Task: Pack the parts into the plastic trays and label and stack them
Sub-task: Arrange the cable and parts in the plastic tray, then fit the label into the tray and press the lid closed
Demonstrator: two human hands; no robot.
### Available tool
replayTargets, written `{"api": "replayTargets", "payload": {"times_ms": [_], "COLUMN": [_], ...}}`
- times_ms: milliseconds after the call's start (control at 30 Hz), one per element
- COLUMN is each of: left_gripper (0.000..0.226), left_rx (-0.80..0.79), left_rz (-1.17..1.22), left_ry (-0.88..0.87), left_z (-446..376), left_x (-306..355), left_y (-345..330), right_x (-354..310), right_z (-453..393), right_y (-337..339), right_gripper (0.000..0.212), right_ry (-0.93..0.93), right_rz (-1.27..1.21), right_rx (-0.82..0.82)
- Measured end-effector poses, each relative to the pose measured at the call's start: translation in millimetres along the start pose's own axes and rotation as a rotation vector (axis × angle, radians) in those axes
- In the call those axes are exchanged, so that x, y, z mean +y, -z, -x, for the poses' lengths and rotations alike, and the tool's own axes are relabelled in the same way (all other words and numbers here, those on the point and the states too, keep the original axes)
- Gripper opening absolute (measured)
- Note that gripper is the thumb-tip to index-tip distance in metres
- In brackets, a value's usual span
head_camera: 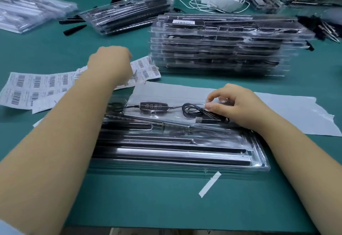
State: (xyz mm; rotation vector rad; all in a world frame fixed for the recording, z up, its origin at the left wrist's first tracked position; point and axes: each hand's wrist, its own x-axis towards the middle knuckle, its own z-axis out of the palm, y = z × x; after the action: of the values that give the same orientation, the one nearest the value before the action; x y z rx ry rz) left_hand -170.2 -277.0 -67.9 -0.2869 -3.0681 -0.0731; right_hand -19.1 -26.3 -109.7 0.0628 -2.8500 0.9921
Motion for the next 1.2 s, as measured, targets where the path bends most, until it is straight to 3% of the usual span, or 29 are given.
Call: {"api": "replayTargets", "payload": {"times_ms": [167,233,467,633,700,767,833,967,1033,1133,1200], "left_gripper": [0.021,0.017,0.021,0.033,0.031,0.026,0.018,0.034,0.036,0.024,0.024], "left_rx": [-0.124,-0.102,0.238,0.54,0.464,0.274,0.095,-0.211,-0.257,-0.143,-0.107], "left_rz": [-0.124,-0.167,-0.215,0.144,0.248,0.322,0.494,1.05,1.133,1.178,1.157], "left_ry": [-0.042,-0.057,-0.165,-0.494,-0.541,-0.571,-0.541,-0.427,-0.441,-0.426,-0.42], "left_z": [-14,-15,-4,27,38,50,62,72,72,74,75], "left_x": [-14,-18,-10,26,54,85,104,101,98,99,99], "left_y": [-10,-13,-17,14,22,16,0,-21,-23,-23,-23], "right_x": [1,2,3,3,3,0,-6,-7,-5,-1,1], "right_z": [-2,-2,-2,-7,-7,-6,-4,0,-1,-1,0], "right_y": [0,-1,0,0,2,2,2,-1,-2,-4,-2], "right_gripper": [0.011,0.009,0.012,0.031,0.054,0.078,0.088,0.044,0.027,0.023,0.027], "right_ry": [0.005,0.007,0.017,0.059,0.064,0.111,0.216,0.553,0.622,0.545,0.354], "right_rz": [-0.002,0.0,0.024,0.041,0.054,0.075,0.082,0.334,0.378,0.329,0.286], "right_rx": [-0.004,-0.004,-0.004,-0.006,0.023,0.121,0.222,0.392,0.451,0.464,0.462]}}
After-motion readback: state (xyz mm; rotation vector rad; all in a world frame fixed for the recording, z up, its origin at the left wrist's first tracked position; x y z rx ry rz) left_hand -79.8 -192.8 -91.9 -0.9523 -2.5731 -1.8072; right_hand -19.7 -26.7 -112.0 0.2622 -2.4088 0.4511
